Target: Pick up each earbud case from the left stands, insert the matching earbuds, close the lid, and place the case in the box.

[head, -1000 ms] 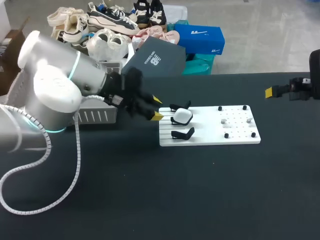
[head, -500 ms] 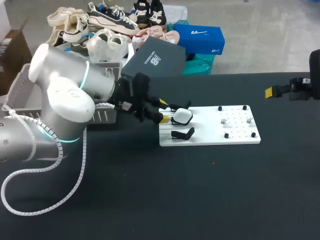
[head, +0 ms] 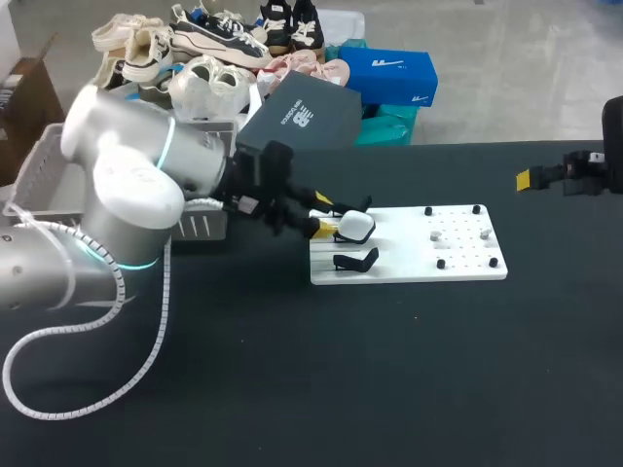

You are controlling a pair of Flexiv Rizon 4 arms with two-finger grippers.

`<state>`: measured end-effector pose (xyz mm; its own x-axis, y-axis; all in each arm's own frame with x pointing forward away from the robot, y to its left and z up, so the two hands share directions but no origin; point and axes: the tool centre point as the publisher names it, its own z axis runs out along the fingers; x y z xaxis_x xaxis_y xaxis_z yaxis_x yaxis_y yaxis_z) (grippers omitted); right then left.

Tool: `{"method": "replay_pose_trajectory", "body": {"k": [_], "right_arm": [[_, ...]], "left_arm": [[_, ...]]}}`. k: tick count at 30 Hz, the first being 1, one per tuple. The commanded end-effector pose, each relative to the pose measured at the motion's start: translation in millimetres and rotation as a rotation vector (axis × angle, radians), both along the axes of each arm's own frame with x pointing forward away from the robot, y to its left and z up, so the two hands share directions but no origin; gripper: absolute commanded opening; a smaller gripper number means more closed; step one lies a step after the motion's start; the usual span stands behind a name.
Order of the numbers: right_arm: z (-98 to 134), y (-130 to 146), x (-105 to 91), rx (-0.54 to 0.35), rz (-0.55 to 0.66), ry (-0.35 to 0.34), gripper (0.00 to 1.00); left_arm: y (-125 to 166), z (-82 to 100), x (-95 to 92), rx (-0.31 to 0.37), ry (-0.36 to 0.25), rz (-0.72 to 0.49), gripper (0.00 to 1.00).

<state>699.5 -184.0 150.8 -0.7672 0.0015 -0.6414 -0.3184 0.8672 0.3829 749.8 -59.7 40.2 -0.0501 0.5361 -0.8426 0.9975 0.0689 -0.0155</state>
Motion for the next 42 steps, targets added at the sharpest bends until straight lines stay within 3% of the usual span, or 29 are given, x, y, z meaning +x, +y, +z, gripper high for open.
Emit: {"method": "replay_pose_trajectory", "body": {"k": [1,10,42], "right_arm": [[-1,-2,0.9,0.005,0.007,-0.001,1.0],[-1,-2,0.9,0.005,0.007,-0.001,1.0],[-1,-2,0.9,0.005,0.007,-0.001,1.0]], "left_arm": [[0,-1.5,3.0,0.001,0.009,-0.02,0.6],[-8,-7.7,3.6,-0.001,0.016,-0.027,0.47],[-32,-22.5,9.9,-0.002,0.03,-0.056,0.47]]}}
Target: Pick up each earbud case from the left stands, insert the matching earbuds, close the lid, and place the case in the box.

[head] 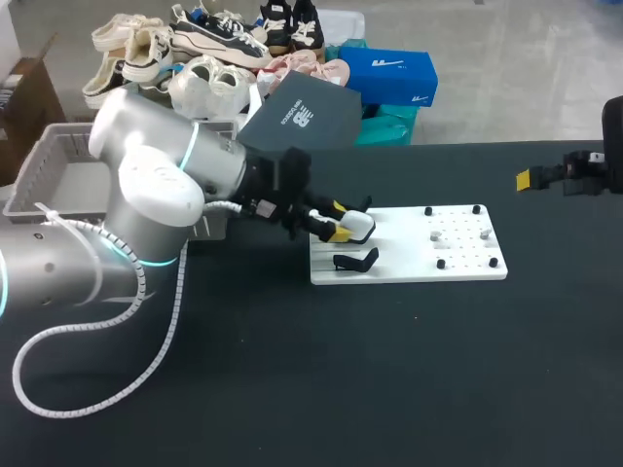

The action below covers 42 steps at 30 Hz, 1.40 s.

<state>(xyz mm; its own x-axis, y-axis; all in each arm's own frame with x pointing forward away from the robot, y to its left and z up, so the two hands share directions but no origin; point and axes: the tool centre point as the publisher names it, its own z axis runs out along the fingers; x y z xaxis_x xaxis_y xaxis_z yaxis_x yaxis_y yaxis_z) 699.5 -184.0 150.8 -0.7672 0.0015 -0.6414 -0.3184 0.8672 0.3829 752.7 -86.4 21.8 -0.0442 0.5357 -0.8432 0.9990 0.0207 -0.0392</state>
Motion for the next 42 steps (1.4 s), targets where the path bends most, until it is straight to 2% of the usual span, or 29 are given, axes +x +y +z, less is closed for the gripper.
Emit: {"method": "replay_pose_trajectory", "body": {"k": [1,14,19,20,22,25,28,35,42], "right_arm": [[-1,-2,0.9,0.005,0.007,-0.001,1.0],[-1,-2,0.9,0.005,0.007,-0.001,1.0],[-1,-2,0.9,0.005,0.007,-0.001,1.0],[-1,-2,0.9,0.005,0.007,-0.001,1.0],[-1,-2,0.9,0.005,0.007,-0.001,1.0],[-1,-2,0.9,0.005,0.007,-0.001,1.0],[-1,-2,0.9,0.005,0.007,-0.001,1.0],[-1,-2,0.9,0.005,0.007,-0.001,1.0],[-1,-2,0.9,0.005,0.007,-0.001,1.0]], "left_arm": [[-7,-5.1,7.7,0.001,0.008,-0.006,0.47],[-10,-8.2,11.0,-0.004,0.02,0.006,0.44],[-8,-9.8,10.7,-0.006,0.025,0.007,0.32],[-8,-10.3,10.7,-0.006,0.026,0.008,0.25],[-8,-10.8,10.6,-0.007,0.026,0.01,0.2],[-6,-9.4,9.8,-0.015,0.027,0.012,0.01],[-2,-5.5,7.3,-0.029,0.025,0.01,0.0],[5,13.0,0.0,-0.082,0.017,-0.011,0.0],[10,51.4,-18.4,-0.178,0.02,-0.049,0.0]]}}
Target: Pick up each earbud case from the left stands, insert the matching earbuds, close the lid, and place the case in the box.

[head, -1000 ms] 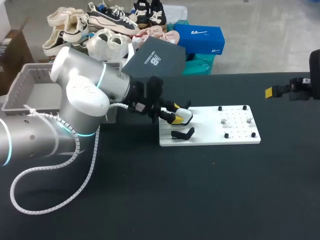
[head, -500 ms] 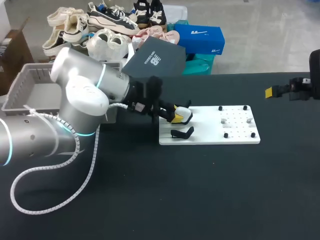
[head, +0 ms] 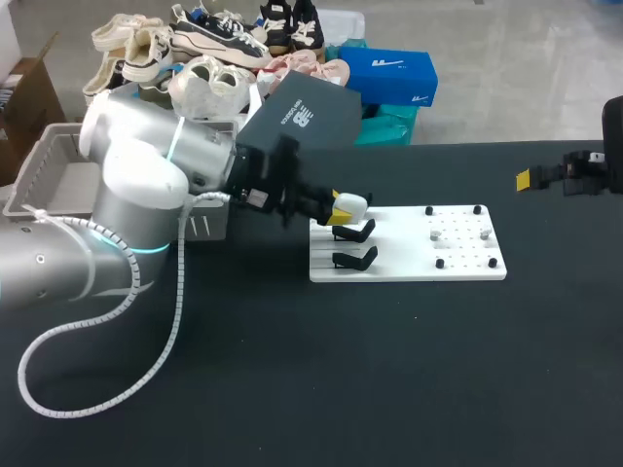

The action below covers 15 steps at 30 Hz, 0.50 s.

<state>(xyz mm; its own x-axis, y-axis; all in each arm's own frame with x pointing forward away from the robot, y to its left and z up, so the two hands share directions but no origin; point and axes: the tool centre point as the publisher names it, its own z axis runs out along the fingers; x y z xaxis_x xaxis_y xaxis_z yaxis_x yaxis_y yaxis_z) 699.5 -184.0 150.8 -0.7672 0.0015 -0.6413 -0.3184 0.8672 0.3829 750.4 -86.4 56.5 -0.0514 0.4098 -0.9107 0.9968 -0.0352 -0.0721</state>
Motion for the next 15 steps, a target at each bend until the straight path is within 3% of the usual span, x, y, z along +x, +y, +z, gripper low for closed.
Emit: {"method": "replay_pose_trajectory", "body": {"k": [1,6,12,15], "right_arm": [[-1,-2,0.9,0.005,0.007,-0.001,1.0],[-1,-2,0.9,0.005,0.007,-0.001,1.0],[-1,-2,0.9,0.005,0.007,-0.001,1.0],[-1,-2,0.9,0.005,0.007,-0.001,1.0]], "left_arm": [[10,20.8,-18.6,-0.043,-0.015,-0.003,0.0],[7,46.4,-40.9,-0.102,-0.048,-0.017,0.0],[-1,69.0,-62.1,-0.177,-0.042,0.004,0.0],[-8,72.2,-74.7,-0.198,-0.106,-0.004,0.0]]}}
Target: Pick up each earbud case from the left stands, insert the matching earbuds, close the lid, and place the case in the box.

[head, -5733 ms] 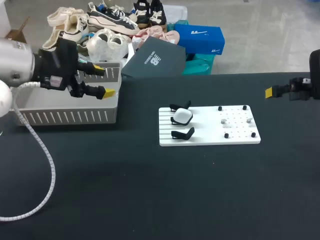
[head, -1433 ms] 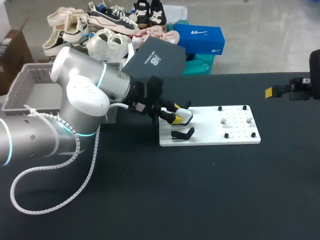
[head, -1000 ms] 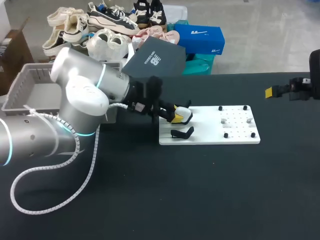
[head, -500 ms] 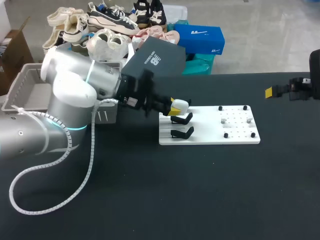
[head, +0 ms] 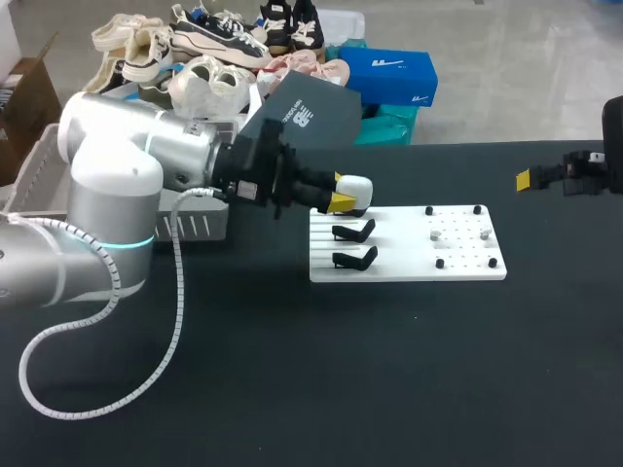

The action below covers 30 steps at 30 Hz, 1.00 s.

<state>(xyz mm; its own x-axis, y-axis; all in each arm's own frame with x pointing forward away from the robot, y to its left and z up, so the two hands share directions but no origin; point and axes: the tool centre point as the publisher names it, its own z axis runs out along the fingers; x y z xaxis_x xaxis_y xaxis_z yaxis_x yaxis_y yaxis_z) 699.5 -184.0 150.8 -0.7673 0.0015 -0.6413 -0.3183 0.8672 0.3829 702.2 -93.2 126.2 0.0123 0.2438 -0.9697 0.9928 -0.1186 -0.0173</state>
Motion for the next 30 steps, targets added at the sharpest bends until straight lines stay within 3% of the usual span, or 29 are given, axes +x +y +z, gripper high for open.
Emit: {"method": "replay_pose_trajectory", "body": {"k": [1,10,30], "right_arm": [[-1,-2,0.9,0.005,0.007,-0.001,1.0],[-1,-2,0.9,0.005,0.007,-0.001,1.0],[-1,-2,0.9,0.005,0.007,-0.001,1.0]], "left_arm": [[-2,4.2,-30.6,-0.03,-0.054,0.066,0.0],[-13,14.6,-56.4,-0.077,-0.057,0.065,0.0],[-17,15.2,-61.8,-0.086,-0.056,0.046,0.0]]}}
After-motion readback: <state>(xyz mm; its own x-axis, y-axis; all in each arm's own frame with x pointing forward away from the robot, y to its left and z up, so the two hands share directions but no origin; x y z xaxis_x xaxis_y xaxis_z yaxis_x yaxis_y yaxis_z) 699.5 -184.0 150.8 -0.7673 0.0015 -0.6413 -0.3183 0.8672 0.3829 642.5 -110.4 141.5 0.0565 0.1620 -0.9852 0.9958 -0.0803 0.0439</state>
